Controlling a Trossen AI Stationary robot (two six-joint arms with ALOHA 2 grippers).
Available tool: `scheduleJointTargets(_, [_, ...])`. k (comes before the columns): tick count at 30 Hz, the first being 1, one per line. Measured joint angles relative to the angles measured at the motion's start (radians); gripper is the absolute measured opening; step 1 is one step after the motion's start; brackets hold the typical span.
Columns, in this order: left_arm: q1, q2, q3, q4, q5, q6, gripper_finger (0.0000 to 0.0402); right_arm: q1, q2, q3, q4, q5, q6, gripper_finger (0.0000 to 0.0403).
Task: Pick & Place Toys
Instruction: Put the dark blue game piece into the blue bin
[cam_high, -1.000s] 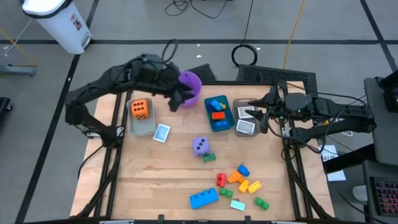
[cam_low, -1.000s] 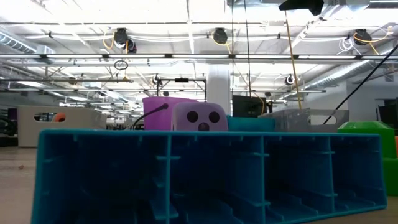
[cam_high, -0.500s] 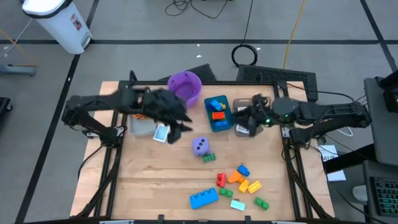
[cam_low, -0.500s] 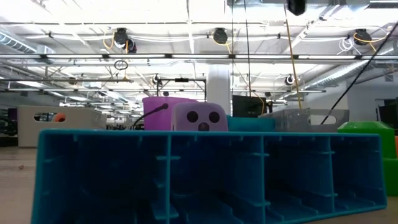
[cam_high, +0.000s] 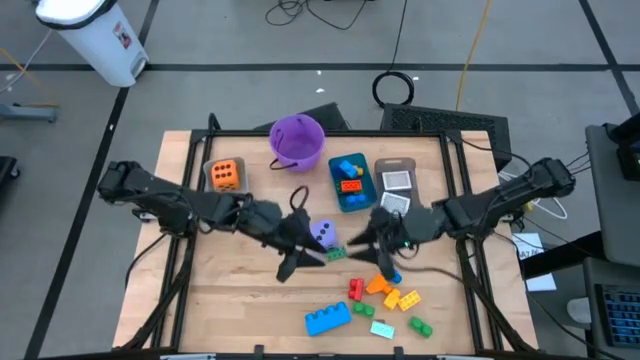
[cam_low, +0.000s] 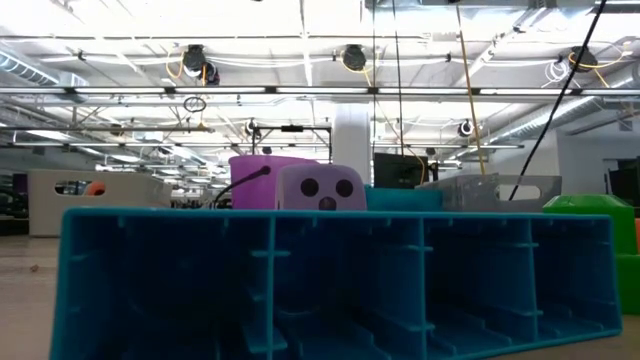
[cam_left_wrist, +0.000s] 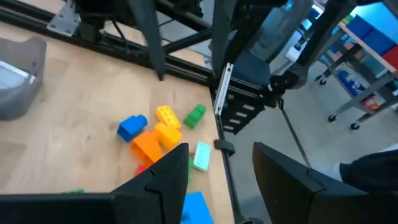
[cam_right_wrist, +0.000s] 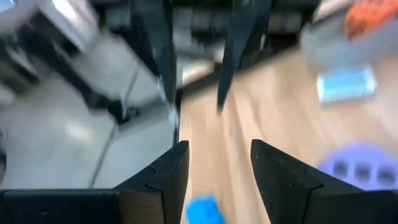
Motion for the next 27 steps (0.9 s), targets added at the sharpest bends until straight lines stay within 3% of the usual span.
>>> scheduleJointTargets(7, [-0.084,-0.001,-0.002,0.028,-0.117,-0.024,0.0186,0.145,0.054,0.125,-0.547,0.009,0.135,0.0164])
scheduleJointTargets(14, [-0.106,-0.001,-0.001,0.059,-0.156,-0.039,0.0186,0.28,0.179,0.127,-0.818,0.005,0.354,0.0164])
scheduleJointTargets(20, [-0.093,-0.001,-0.001,0.061,-0.157,-0.039,0.0186,0.292,0.274,0.102,-0.896,0.031,0.474,0.0164])
scheduleJointTargets(27, [-0.086,-0.001,-0.001,0.06,-0.156,-0.039,0.0186,0.248,0.278,0.026,-0.874,0.028,0.578,0.0167])
